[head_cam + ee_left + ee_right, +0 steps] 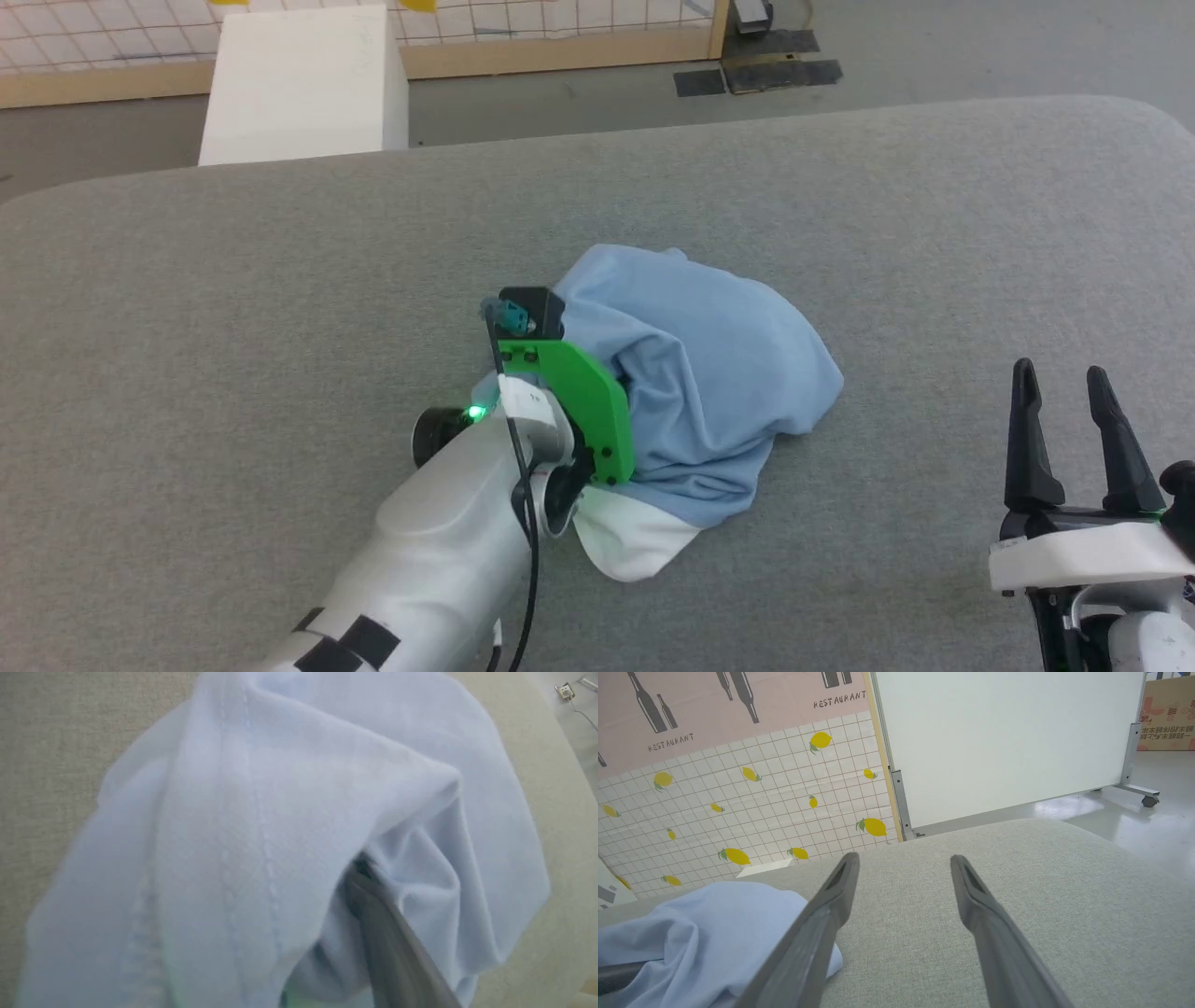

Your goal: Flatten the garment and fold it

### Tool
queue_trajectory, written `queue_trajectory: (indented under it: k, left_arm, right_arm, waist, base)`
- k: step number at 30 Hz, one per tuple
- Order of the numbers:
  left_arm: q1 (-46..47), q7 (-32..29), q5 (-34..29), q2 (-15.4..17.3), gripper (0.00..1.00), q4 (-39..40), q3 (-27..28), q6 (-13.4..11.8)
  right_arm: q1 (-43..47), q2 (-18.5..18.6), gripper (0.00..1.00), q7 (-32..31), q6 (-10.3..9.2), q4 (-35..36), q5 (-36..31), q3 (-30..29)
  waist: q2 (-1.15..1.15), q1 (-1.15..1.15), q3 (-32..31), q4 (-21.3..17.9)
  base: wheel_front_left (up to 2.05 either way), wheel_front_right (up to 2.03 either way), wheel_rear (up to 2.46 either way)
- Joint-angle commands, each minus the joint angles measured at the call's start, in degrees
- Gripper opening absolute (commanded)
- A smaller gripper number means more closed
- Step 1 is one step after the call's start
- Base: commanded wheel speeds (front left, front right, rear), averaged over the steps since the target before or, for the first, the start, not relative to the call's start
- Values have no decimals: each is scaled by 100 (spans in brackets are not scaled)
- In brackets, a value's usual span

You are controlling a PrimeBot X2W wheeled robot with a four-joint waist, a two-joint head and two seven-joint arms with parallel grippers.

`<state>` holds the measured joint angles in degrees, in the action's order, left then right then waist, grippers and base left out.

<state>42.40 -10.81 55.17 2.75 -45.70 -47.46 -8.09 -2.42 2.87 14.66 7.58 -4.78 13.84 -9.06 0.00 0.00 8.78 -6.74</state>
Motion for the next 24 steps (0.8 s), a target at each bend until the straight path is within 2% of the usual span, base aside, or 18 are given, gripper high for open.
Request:
queue_trajectory:
  k: [1, 3, 4, 8, 12, 15, 19, 21, 24]
  left_arm:
    - [122, 148, 57, 13, 100, 81, -11, 48]
    - [193, 358, 125, 13, 100, 245, -5, 133]
    - [245, 713, 162, 13, 100, 539, 51, 216]
    - [98, 1178, 132, 183, 100, 1133, 205, 233]
    - [-346, 1796, -94, 690, 100, 1998, 370, -24]
    - [-863, 2252, -345, 1149, 100, 2719, 492, -334]
    - [-1671, 2542, -671, 1581, 100, 3722, 879, -719]
    - [-2089, 2572, -1035, 1645, 100, 4401, 1332, -771]
    - [-2962, 2577, -1878, 1539, 100, 5274, 2195, -797]
  right_arm:
    - [-18, 0, 100, 34, -9, -17, -31, -7]
    - [27, 0, 100, 34, -9, -26, -35, -21]
    - [109, 0, 100, 34, -9, -28, -36, -46]
    - [221, 0, 100, 34, -9, -14, -35, -97]
    - [301, 0, 100, 34, -9, 30, -43, -118]
    - [360, 0, 100, 34, -9, 74, -55, -129]
    - [422, 0, 100, 34, -9, 127, -85, -132]
    - [447, 0, 100, 34, -9, 168, -102, -146]
    - [486, 0, 100, 34, -9, 233, -111, -142]
  waist:
    - [0, 0, -151, 171]
    - [0, 0, -247, 282]
    - [0, 0, -384, 439]
    - [0, 0, -545, 615]
    - [0, 0, -655, 718]
    - [0, 0, -720, 762]
    - [0, 0, -794, 765]
    - [0, 0, -827, 755]
    - [0, 0, -876, 700]
  base:
    - [0, 0, 0]
    - [0, 0, 0]
    - [0, 0, 0]
    - [0, 0, 0]
    - [0, 0, 0]
    - [0, 0, 0]
    - [0, 0, 0]
    - [0, 0, 0]
    - [0, 0, 0]
